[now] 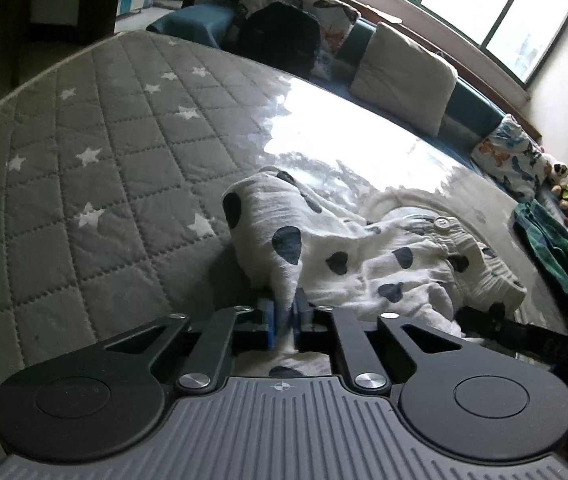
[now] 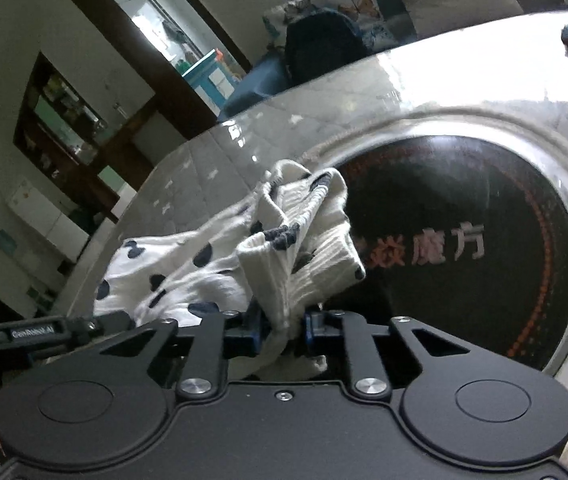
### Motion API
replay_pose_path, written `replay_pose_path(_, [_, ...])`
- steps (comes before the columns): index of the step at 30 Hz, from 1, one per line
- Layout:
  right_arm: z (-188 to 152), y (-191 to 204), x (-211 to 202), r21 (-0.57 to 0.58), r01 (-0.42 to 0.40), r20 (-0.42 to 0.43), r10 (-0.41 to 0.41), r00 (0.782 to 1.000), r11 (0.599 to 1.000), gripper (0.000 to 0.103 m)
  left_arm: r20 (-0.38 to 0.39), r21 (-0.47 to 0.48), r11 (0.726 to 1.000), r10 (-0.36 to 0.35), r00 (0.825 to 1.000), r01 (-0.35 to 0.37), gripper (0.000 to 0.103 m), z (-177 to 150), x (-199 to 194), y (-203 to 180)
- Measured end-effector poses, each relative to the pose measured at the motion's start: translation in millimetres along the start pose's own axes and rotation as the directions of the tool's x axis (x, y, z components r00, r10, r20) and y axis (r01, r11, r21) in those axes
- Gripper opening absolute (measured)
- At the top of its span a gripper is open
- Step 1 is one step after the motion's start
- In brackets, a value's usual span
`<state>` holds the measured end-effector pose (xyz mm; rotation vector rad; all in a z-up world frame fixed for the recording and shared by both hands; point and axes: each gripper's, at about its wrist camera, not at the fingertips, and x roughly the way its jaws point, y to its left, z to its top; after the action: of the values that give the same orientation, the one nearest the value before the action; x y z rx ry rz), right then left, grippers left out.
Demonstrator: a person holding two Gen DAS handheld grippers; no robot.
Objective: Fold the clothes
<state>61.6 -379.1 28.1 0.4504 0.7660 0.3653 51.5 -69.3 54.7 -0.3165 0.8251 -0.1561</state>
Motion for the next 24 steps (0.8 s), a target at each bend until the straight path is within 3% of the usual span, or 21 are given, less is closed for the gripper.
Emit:
replay_pose_path(8, [27, 25, -9, -0.066, -0.008, 0.049, 0.011, 0.999, 0.998, 0.017, 0.059, 0.018, 1.000, -0.025, 0.998, 0.024, 0.005, 28, -21, -15])
replay_pose_path(15, [63, 41, -4, -0.123, 0.002, 0.099, 0.010, 0.995, 0.992, 0.017, 0.122, 0.018, 1.000, -0.020, 0.992, 0.018, 0.005, 71, -25, -28])
replay_pose_path(24, [119, 51, 35, -0.169, 0.031, 0.150, -0.005, 0.989, 0.985, 0.017, 0.210, 0.042, 0.997, 0.059, 0.976, -0.070, 0.005, 137, 3, -43])
